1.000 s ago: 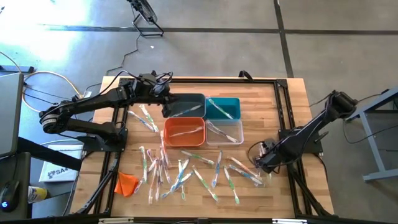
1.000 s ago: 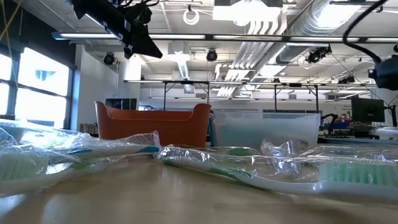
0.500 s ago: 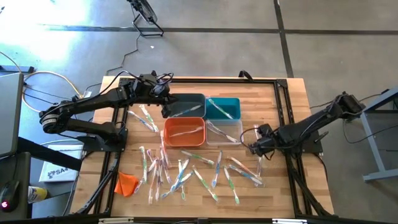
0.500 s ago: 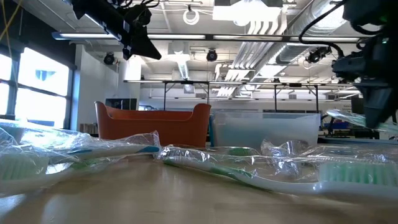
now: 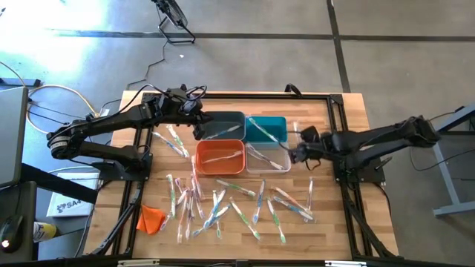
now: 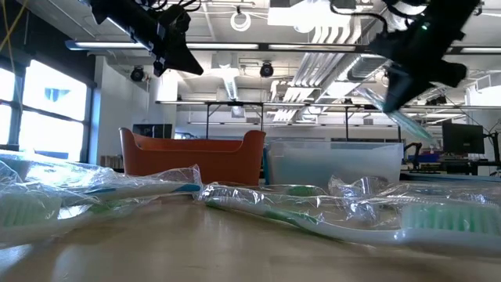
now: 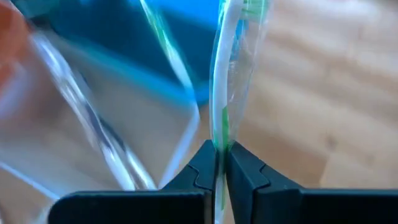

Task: Pick & Place Toothbrushes
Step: Put the green toothbrush into the right blue bin

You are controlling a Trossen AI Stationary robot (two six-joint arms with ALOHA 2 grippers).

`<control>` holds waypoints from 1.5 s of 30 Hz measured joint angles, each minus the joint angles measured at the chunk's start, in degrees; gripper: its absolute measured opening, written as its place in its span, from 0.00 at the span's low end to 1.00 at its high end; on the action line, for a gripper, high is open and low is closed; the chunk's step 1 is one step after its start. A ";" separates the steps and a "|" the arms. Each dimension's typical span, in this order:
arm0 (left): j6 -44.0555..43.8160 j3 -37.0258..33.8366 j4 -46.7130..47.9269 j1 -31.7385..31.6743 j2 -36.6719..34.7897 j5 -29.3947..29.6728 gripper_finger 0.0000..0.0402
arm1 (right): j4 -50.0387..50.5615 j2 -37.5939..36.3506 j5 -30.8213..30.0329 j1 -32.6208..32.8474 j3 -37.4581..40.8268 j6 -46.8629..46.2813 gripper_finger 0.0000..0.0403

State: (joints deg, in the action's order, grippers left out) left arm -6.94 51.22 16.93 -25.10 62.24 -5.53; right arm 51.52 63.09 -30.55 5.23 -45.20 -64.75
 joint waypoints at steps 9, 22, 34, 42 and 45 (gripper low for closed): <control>-0.03 0.00 -0.02 0.00 0.00 0.00 0.00 | -15.91 0.18 -1.53 -9.40 -7.71 25.53 0.03; -1.09 0.00 -0.02 0.00 0.00 -0.01 0.00 | -28.62 2.75 5.62 -19.14 -8.64 45.59 0.03; -4.56 0.00 -0.02 0.00 0.00 -0.01 0.00 | -36.34 15.19 14.56 -23.28 -8.71 57.42 0.03; -5.38 0.00 -0.02 0.00 0.00 0.02 0.00 | -36.38 20.39 15.56 -24.18 -8.69 64.60 0.03; -5.38 0.00 -0.02 0.00 0.00 0.02 0.00 | -36.16 21.80 15.74 -24.15 -8.69 65.88 0.03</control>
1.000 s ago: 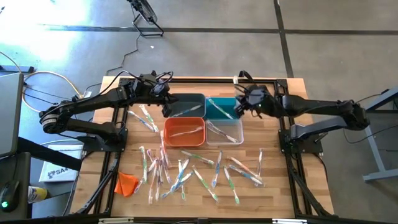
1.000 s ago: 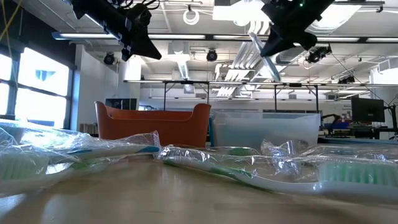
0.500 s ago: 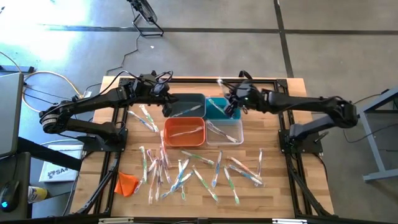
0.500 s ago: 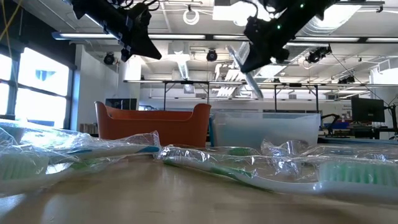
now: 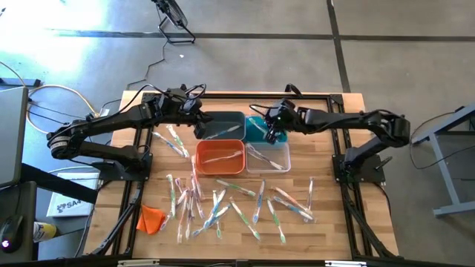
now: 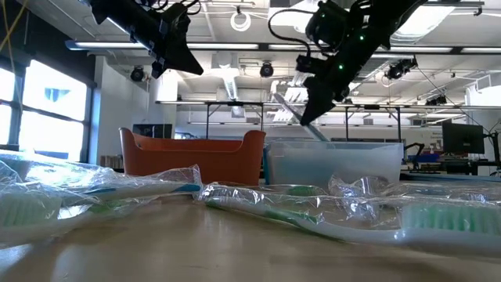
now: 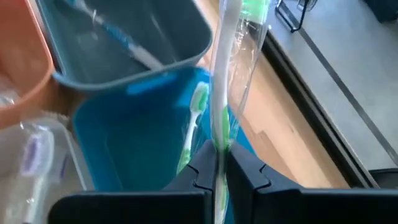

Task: Pick & Place Toothbrushes
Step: Put the green toothbrush into the right blue bin, then put the orange toothbrush into the orange bin

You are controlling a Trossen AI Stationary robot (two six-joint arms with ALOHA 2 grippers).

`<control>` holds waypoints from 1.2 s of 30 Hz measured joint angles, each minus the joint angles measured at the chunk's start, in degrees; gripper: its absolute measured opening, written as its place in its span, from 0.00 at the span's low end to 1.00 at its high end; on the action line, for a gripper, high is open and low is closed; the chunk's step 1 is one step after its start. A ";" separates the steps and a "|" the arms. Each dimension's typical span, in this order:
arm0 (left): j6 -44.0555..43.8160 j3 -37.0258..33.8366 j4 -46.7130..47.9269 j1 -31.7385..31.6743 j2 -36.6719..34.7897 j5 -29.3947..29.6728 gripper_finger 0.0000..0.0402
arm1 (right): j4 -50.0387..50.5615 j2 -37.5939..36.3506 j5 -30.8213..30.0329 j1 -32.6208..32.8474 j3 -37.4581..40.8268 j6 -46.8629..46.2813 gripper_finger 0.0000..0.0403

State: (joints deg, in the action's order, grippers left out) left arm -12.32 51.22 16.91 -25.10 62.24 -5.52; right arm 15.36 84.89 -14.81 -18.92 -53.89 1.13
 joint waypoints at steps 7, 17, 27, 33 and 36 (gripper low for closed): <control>0.00 0.00 0.00 0.00 0.00 0.00 0.00 | 2.22 1.89 0.42 0.01 0.07 0.14 0.03; 0.00 0.00 0.00 -0.02 0.00 0.02 0.00 | 5.47 1.89 3.54 -0.01 0.07 -3.89 0.03; 0.00 0.00 0.00 -0.01 0.00 0.02 0.00 | 6.29 1.89 -1.79 0.14 0.07 -4.36 0.25; -0.10 0.00 0.00 0.00 0.00 0.02 0.00 | 6.43 -0.37 -0.72 0.18 0.07 -7.22 0.40; -0.20 0.00 0.00 0.00 0.00 0.02 0.00 | 6.44 -3.60 -0.04 0.16 0.07 -7.57 0.41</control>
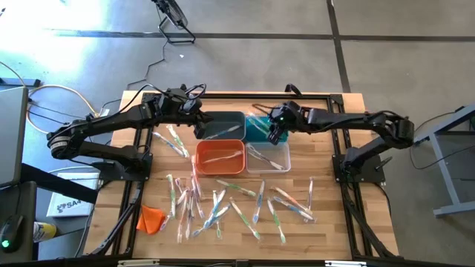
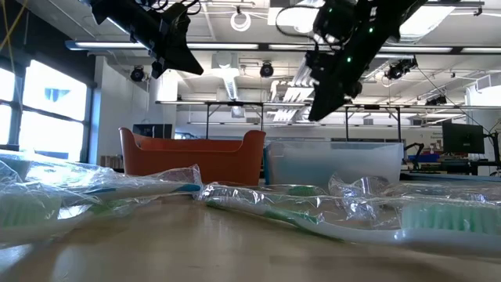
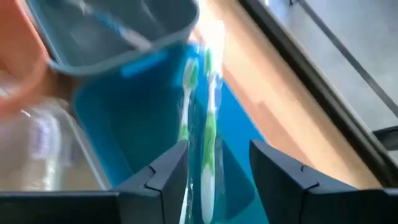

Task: Pick & Place Toothbrushes
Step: Put the orange toothbrush into the orange bin

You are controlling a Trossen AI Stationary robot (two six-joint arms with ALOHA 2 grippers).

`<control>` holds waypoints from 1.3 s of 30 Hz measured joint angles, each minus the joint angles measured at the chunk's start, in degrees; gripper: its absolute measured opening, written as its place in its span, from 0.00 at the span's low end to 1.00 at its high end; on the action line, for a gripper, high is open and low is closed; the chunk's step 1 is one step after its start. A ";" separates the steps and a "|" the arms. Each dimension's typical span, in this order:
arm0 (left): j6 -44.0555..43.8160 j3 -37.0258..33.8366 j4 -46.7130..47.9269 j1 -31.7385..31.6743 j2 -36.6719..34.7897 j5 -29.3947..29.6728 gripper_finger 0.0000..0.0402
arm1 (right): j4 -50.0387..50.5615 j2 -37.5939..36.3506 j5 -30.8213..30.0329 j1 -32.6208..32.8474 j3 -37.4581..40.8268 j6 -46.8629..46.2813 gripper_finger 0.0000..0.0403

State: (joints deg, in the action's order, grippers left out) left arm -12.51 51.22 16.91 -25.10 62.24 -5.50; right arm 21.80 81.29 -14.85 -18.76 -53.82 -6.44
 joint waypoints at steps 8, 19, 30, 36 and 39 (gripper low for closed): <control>0.00 0.00 0.00 0.00 0.00 0.00 0.00 | 1.09 -11.22 0.43 0.39 0.00 -4.07 0.36; 0.20 0.00 0.00 0.00 0.00 0.00 0.00 | 4.60 -21.10 3.82 0.39 0.00 -17.49 0.32; 0.21 0.00 0.00 0.00 0.00 0.00 0.00 | 4.84 -21.68 18.78 0.39 0.00 -28.43 0.30; 0.22 0.00 0.01 0.00 0.00 0.00 0.00 | 4.84 -21.68 25.61 0.91 0.00 -31.04 0.30; 0.22 0.00 0.02 -0.02 0.00 0.00 0.00 | 4.82 -21.68 25.04 3.08 0.00 -31.00 0.30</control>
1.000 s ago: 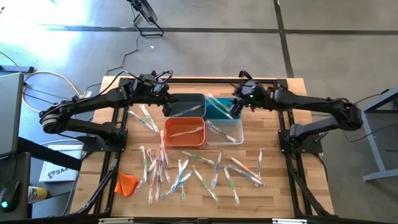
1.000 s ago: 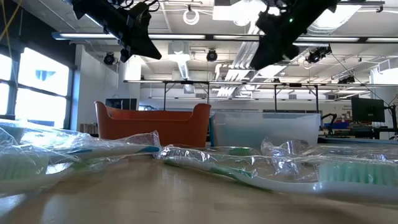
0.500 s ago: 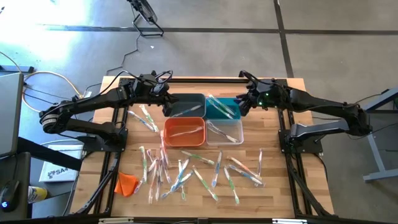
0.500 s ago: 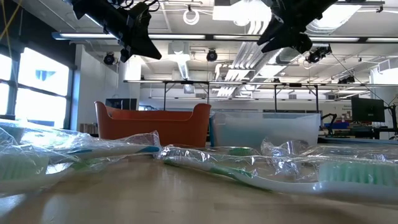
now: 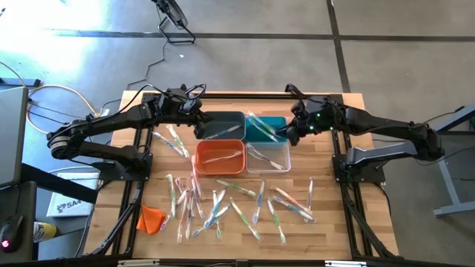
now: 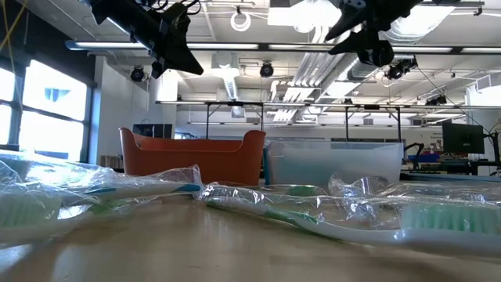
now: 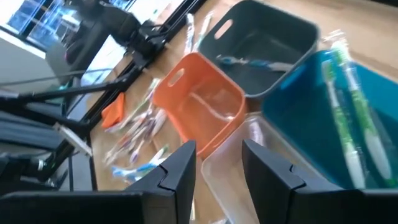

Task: Pick & Place Toothbrushes
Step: Put the orange toothbrush into the orange bin

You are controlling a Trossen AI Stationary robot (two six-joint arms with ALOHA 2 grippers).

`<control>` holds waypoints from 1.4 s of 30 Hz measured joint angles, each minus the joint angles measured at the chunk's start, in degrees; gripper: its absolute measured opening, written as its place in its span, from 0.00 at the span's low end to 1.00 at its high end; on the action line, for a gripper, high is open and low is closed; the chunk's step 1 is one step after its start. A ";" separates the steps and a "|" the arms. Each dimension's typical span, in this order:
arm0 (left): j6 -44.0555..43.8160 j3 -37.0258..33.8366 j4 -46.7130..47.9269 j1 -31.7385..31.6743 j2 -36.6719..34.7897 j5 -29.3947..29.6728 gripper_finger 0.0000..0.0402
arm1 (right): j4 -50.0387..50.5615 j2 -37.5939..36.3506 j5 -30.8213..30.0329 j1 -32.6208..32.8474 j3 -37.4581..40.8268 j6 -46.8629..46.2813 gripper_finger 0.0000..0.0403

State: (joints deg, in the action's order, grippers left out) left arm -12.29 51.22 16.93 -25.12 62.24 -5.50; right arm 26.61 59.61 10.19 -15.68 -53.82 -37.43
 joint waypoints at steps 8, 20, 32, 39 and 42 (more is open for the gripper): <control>0.00 0.00 0.05 0.02 0.00 0.00 0.00 | -0.07 0.00 -6.42 7.44 0.00 -0.82 0.30; 0.00 0.01 2.19 0.02 0.00 0.00 0.00 | -5.01 0.02 -14.53 20.22 0.00 -3.34 0.16; 0.00 0.02 3.71 0.02 -0.02 -0.01 0.00 | -9.86 1.06 -28.82 29.37 -0.02 -7.14 0.01; 1.11 0.02 6.02 0.02 -0.02 -0.01 0.00 | -13.45 5.46 -32.00 32.48 -0.02 -10.35 0.01; 2.80 0.02 6.58 0.01 -0.02 0.00 0.00 | -14.94 7.61 -32.18 33.04 -0.02 -10.53 0.01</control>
State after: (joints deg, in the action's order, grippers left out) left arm -9.50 51.24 23.51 -25.12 62.22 -5.50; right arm 11.67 67.23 -21.98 17.35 -53.84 -47.97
